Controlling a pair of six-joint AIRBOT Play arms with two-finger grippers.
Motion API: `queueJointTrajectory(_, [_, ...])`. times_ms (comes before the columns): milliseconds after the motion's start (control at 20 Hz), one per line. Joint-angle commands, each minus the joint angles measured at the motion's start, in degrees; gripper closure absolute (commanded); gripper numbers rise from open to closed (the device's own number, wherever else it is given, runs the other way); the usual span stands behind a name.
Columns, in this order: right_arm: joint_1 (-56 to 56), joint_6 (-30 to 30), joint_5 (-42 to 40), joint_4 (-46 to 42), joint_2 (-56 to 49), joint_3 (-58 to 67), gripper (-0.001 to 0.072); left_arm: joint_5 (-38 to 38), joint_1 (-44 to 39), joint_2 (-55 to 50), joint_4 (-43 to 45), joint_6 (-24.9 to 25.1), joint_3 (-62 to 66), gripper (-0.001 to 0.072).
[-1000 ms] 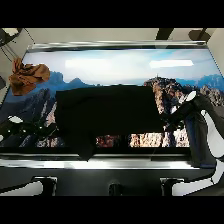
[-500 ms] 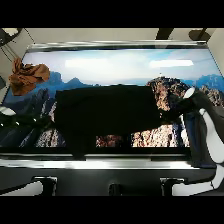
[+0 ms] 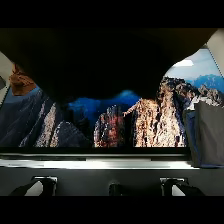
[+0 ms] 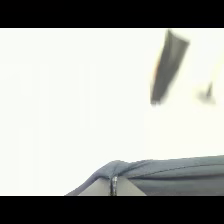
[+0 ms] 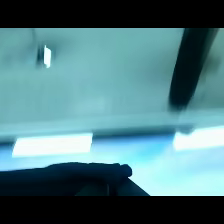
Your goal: Fold the shirts.
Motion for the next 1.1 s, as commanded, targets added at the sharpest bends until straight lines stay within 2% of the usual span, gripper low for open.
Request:
queueJointTrajectory(0, [0.0, 0.7, -2.3, -3.3, 11.1, 3.9, 0.0665, 5.1, 0.0, 8.7, 0.5, -5.0, 7.1, 0.0683])
queueJointTrajectory(200, [0.0, 0.9, 7.0, -6.6, 14.7, 3.9, 0.0664, 5.8, 0.0, 13.3, 0.5, -5.3, 3.0, 0.0683])
queueJointTrajectory(400, [0.0, 1.0, 10.5, -7.3, 13.7, 3.9, 0.0664, 5.1, 0.0, 11.4, 0.5, -6.2, 3.0, 0.0683])
queueJointTrajectory(550, [0.0, 1.8, 15.7, -7.8, 9.1, 3.9, 0.0664, -3.0, 0.0, 6.8, 0.5, -6.4, 3.0, 0.0684])
queueJointTrajectory(700, [0.0, 1.7, 29.8, -6.0, -2.8, 3.5, 0.0666, -12.4, -0.4, -2.4, 0.6, -6.4, -0.7, 0.0684])
queueJointTrajectory(800, [0.1, 1.7, 34.8, -2.7, -13.4, 1.4, 0.0667, -12.3, -3.2, -9.3, 0.7, -5.6, -9.0, 0.0683])
queueJointTrajectory(900, [0.1, 1.8, 35.1, -0.1, -23.9, -2.4, 0.0667, -12.1, -7.3, -17.0, 1.9, -1.3, -20.0, 0.0684])
queueJointTrajectory(1050, [0.1, 4.8, 31.8, 0.5, -38.2, -4.5, 0.0667, -4.7, -11.4, -28.5, 2.6, -0.2, -32.6, 0.0684])
